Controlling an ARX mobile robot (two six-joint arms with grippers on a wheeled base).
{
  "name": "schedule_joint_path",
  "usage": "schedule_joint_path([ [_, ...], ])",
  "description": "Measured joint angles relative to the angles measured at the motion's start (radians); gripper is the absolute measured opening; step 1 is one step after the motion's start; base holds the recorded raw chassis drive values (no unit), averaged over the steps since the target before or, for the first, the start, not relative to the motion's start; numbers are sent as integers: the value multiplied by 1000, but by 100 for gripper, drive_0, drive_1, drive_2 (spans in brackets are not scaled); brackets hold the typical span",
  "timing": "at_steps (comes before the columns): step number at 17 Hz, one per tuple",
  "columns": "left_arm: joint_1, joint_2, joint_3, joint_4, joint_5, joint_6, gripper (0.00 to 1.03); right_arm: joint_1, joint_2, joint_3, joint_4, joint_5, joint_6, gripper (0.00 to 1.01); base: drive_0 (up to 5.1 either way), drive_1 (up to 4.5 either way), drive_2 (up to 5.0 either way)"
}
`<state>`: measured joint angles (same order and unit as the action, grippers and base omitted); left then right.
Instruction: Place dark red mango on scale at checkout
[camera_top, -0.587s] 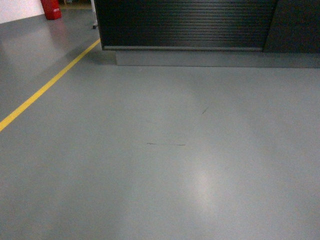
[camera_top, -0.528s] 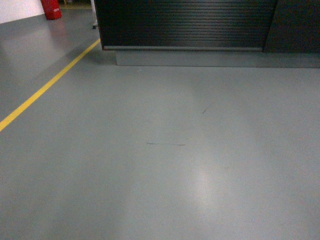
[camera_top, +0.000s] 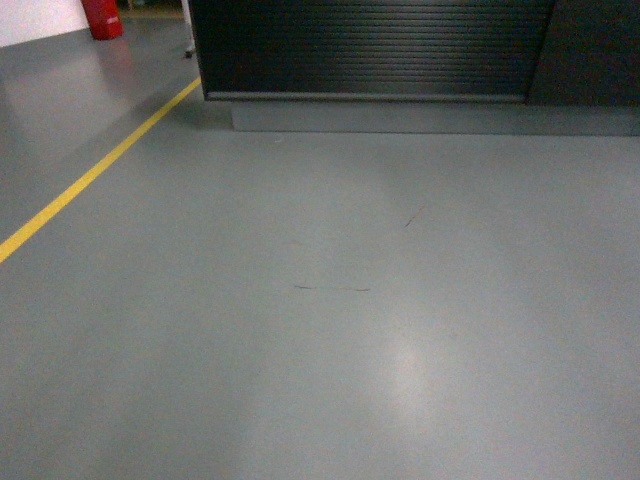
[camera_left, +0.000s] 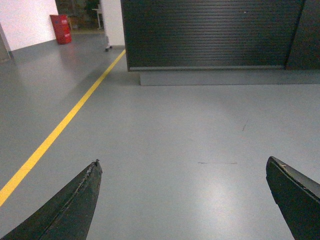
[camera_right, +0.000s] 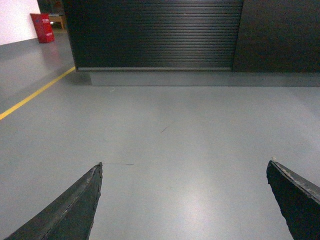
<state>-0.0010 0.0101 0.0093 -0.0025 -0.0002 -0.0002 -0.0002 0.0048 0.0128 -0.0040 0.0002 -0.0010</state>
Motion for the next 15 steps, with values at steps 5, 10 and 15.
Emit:
schedule_joint_path([
  [5, 0, 0, 0, 0, 0, 0, 98, 0, 0, 0, 0, 0, 0, 98, 0, 0, 0],
  [10, 0, 0, 0, 0, 0, 0, 98, 0, 0, 0, 0, 0, 0, 98, 0, 0, 0],
  [15, 0, 0, 0, 0, 0, 0, 98, 0, 0, 0, 0, 0, 0, 98, 2, 350, -346],
])
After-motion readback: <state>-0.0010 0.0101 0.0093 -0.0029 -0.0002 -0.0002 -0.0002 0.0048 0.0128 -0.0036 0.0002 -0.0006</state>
